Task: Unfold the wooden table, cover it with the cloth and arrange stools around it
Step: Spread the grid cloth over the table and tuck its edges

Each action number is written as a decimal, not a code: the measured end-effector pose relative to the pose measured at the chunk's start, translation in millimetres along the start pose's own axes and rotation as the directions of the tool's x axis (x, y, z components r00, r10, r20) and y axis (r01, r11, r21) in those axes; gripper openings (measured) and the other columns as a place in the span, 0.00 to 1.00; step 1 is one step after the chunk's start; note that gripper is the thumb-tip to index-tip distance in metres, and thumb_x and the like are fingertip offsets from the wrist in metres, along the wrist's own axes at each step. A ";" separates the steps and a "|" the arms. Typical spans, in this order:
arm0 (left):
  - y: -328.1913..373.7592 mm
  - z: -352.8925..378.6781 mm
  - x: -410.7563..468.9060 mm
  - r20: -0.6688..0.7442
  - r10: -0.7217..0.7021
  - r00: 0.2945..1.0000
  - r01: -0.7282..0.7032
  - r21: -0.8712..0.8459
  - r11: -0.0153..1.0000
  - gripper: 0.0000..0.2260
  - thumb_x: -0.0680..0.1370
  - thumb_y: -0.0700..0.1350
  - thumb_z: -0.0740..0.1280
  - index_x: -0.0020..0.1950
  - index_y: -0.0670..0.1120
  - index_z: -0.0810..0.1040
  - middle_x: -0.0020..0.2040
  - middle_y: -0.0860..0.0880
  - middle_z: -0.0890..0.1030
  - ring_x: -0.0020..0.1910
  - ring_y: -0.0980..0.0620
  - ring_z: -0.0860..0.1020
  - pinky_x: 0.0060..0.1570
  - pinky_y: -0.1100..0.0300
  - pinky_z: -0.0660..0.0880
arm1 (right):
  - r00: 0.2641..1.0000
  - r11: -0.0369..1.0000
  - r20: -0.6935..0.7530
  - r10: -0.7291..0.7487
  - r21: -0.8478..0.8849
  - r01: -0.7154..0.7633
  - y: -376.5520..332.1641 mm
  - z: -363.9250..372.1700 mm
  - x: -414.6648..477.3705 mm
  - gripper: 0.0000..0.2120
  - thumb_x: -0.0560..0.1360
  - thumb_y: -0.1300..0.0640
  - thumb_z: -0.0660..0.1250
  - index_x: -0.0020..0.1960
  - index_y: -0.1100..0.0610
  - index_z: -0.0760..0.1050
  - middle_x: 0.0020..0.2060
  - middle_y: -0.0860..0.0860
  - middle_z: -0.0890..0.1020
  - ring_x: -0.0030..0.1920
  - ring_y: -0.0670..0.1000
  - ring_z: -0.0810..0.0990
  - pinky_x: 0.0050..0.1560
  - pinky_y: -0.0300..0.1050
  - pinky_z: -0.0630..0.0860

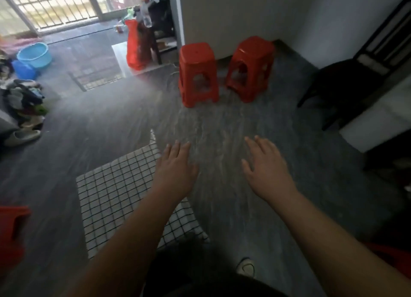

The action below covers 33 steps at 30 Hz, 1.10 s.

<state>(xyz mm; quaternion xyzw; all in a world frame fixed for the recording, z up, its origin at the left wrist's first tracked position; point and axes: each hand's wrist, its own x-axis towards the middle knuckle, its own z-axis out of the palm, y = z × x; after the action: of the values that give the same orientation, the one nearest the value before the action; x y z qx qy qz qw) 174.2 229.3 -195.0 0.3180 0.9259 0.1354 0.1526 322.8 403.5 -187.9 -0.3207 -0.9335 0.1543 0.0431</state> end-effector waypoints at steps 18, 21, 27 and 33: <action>180.1 -7.9 112.4 -0.014 0.184 0.983 -0.183 0.065 0.981 0.29 0.81 0.61 0.54 0.80 0.54 0.52 0.82 0.46 0.51 0.80 0.45 0.46 0.78 0.44 0.48 | 0.996 0.996 -0.013 0.089 0.025 -0.089 126.8 -99.2 86.1 0.31 0.80 0.43 0.57 0.80 0.49 0.53 0.79 0.53 0.58 0.78 0.55 0.52 0.77 0.54 0.56; 162.5 -16.7 162.8 -0.011 0.143 0.990 -0.141 0.081 0.987 0.30 0.81 0.62 0.54 0.80 0.54 0.51 0.82 0.46 0.50 0.80 0.44 0.45 0.77 0.43 0.48 | 0.999 1.000 -0.019 0.030 0.001 -0.030 109.9 -96.9 144.2 0.31 0.80 0.43 0.57 0.80 0.49 0.53 0.79 0.53 0.58 0.79 0.55 0.52 0.76 0.54 0.56; 109.3 -52.1 284.3 -0.059 0.032 0.998 -0.031 0.018 0.999 0.31 0.81 0.61 0.55 0.81 0.55 0.51 0.82 0.46 0.51 0.80 0.44 0.47 0.77 0.44 0.49 | 0.995 0.994 0.025 -0.100 -0.051 0.101 63.7 -77.5 286.7 0.35 0.75 0.40 0.51 0.80 0.50 0.56 0.79 0.53 0.60 0.78 0.56 0.54 0.77 0.54 0.55; 35.1 -108.0 385.4 -0.132 -0.149 0.980 0.147 -0.027 0.989 0.31 0.81 0.61 0.56 0.81 0.54 0.52 0.81 0.45 0.53 0.80 0.43 0.50 0.77 0.44 0.52 | 0.970 0.969 0.061 -0.237 -0.057 0.241 -1.3 -58.8 426.2 0.31 0.79 0.44 0.60 0.80 0.50 0.56 0.78 0.54 0.60 0.78 0.56 0.55 0.77 0.48 0.49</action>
<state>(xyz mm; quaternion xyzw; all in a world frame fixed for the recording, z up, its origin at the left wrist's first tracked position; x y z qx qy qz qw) -136.0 482.2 -159.5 0.2373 0.9539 0.1527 0.1026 -4.4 678.6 -139.6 -0.2029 -0.9706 0.1266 0.0261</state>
